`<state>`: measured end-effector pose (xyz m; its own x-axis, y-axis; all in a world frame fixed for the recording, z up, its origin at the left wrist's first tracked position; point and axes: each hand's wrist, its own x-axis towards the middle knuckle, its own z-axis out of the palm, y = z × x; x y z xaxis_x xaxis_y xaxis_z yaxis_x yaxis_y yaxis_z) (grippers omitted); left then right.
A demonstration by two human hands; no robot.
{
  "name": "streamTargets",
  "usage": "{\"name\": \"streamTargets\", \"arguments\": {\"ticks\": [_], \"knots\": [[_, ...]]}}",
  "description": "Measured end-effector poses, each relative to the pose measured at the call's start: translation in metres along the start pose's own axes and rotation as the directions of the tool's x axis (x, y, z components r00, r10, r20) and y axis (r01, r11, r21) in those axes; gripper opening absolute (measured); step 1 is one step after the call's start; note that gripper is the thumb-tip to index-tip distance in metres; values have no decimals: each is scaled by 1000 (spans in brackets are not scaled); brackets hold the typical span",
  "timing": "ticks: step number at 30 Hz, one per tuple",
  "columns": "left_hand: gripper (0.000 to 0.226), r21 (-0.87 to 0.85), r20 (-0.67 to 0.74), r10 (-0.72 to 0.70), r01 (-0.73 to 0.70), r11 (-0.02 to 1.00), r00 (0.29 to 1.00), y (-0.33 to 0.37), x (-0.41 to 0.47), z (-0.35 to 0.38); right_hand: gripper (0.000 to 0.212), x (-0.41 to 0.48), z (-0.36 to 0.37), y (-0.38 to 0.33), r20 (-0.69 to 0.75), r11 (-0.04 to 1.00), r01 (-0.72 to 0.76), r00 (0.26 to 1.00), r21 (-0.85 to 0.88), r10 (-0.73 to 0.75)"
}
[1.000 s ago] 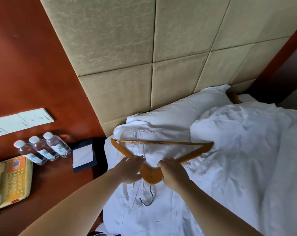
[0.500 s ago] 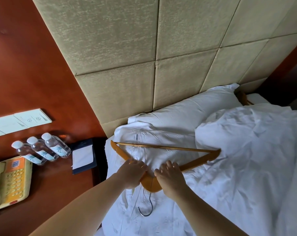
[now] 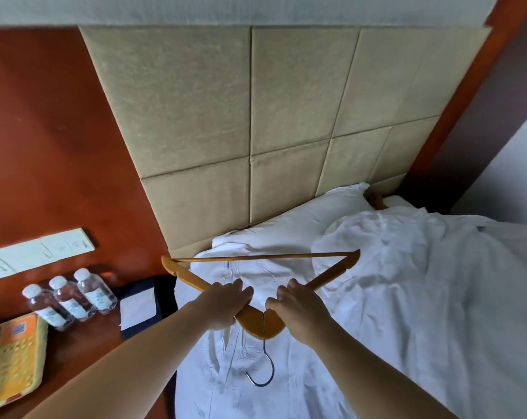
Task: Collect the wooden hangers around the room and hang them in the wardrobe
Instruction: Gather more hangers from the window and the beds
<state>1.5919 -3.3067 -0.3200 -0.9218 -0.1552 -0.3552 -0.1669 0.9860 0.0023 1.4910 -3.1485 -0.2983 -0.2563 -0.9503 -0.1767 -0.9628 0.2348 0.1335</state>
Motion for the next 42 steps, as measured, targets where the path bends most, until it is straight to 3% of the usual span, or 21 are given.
{"name": "streamTargets", "arguments": {"ticks": [5,8,12,18,23,27,29,32,34,37,39,40,42], "knots": [[21,44,-129,88,-83,996,988,26,-57,-48,43,-64,-60,-14,-112,999,-32,993,-36,27],[28,82,-181,171,-159,984,968,42,-94,-78,42,-108,-94,-20,-179,996,-64,982,-60,53],[30,179,-335,311,-263,948,890,88,-151,-113,38,-193,-128,-37,-277,985,-159,951,-61,136],[14,41,-408,453,-479,877,793,187,-209,-144,38,-338,-158,-63,-168,914,-388,899,122,404],[8,-23,-411,577,-641,767,705,292,-227,-153,42,-454,-165,-71,-59,748,-624,758,226,650],[26,-72,-337,658,-715,695,674,384,-240,-147,18,-543,-152,-79,21,610,-752,634,248,773],[29,-119,-313,691,-749,652,652,429,-244,-141,8,-586,-140,-80,77,510,-797,559,323,825],[28,-214,-265,724,-771,600,637,497,-249,-124,20,-648,-119,-84,219,305,-862,415,405,883],[21,-282,-247,723,-762,583,645,540,-254,-106,24,-684,-103,-86,270,191,-875,334,446,903],[78,-484,-268,686,-710,511,676,605,-255,-68,24,-730,-71,-85,283,20,-874,179,485,942],[77,-684,-98,723,-574,450,684,647,-266,-49,30,-751,-48,-81,289,-85,-868,70,490,955],[69,-785,77,762,-432,444,643,665,-273,-42,34,-758,-37,-80,315,-124,-865,41,486,948],[47,-896,368,843,-91,434,392,695,-281,-28,37,-766,-12,-76,366,-167,-852,31,497,930]]}}
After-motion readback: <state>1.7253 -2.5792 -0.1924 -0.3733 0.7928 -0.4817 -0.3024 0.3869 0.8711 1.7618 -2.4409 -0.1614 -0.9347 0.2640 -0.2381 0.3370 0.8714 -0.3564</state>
